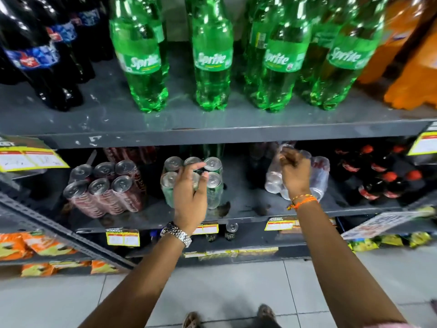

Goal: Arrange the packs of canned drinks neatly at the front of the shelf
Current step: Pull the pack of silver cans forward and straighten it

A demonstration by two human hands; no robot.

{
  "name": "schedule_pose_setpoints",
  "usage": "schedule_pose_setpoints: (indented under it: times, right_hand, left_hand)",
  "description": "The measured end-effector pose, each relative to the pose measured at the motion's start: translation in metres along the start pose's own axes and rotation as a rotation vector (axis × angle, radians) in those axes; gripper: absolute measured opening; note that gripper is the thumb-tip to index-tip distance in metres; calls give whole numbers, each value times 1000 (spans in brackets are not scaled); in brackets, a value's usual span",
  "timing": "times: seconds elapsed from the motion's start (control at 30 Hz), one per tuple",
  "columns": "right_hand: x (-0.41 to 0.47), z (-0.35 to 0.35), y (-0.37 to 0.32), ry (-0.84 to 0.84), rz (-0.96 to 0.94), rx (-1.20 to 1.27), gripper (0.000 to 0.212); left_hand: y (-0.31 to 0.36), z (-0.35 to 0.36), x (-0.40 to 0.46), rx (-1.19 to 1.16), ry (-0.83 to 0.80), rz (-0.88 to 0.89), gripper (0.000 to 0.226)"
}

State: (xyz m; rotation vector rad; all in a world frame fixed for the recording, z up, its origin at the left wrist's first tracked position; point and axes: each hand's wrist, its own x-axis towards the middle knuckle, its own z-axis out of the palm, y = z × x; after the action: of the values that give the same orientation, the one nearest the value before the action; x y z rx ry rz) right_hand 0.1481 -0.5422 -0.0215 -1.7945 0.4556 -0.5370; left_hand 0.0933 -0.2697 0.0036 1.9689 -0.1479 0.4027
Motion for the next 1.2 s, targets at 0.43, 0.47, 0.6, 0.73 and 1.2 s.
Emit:
schedule_pose_setpoints:
  times: [0.43, 0.47, 0.6, 0.73, 1.2]
  right_hand:
    - [49, -114, 28, -6, 454, -449, 59]
    - [52, -115, 31, -57, 492, -429, 62]
    - [61, -113, 45, -129, 526, -380, 68]
    - [67, -112, 52, -138, 577, -322, 80]
    - [81, -112, 41, -343, 303, -246, 47]
  left_hand:
    - [48, 206, 51, 265, -661, -315, 62]
    - [49, 218, 54, 276, -663, -342, 55]
    - [47, 246, 60, 245, -592, -409, 45]
    - [37, 250, 59, 184, -543, -466, 36]
    - [40, 218, 44, -128, -292, -554, 42]
